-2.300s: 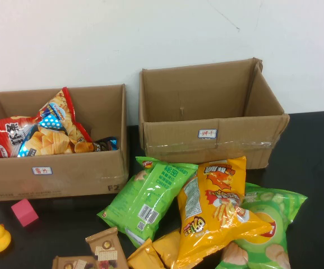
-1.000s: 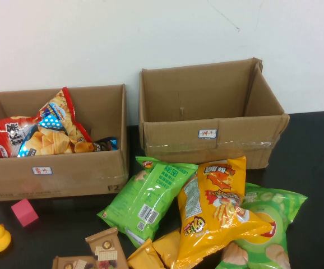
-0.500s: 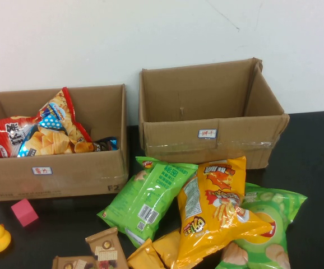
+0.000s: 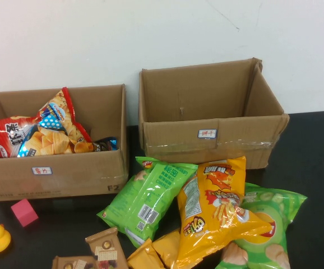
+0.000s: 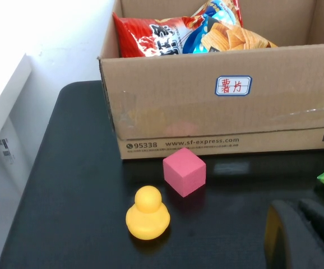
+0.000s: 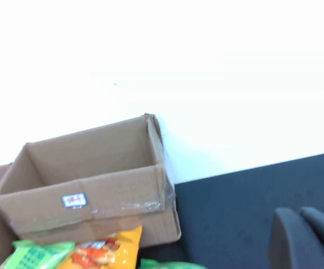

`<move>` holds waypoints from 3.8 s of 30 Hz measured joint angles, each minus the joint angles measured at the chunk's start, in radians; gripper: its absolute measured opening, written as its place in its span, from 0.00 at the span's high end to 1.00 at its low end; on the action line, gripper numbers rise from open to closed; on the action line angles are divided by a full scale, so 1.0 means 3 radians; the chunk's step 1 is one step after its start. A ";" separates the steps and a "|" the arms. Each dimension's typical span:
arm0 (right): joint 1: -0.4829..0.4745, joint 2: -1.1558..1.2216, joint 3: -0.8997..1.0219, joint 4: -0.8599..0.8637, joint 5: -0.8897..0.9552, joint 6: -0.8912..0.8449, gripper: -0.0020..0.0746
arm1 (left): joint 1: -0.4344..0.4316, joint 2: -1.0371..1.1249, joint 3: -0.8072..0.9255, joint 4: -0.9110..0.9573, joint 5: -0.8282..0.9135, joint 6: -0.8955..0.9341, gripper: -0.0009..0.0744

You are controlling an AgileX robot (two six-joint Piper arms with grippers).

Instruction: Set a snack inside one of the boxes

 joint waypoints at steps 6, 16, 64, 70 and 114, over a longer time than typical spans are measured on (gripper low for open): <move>0.0000 0.0353 -0.0412 -0.0044 0.0326 -0.0200 0.98 | 0.0000 0.0000 -0.0001 0.0000 0.0004 0.0000 0.99; 0.0000 0.1678 -0.0711 0.0444 0.0712 -0.1624 0.98 | 0.0000 0.0000 -0.0001 0.0000 0.0004 0.0000 0.99; 0.2748 0.6597 -0.3246 0.0998 0.0230 -0.2020 0.07 | 0.0000 0.0000 -0.0001 0.0000 0.0004 0.0000 0.99; 0.2892 0.7257 -0.3826 0.0892 0.0374 -0.1680 0.07 | 0.0000 0.0000 -0.0001 0.0002 0.0004 0.0000 0.99; 0.3000 0.7986 -0.5269 0.0558 0.1008 -0.0941 0.48 | 0.0000 0.0000 -0.0001 0.0002 0.0008 0.0184 0.99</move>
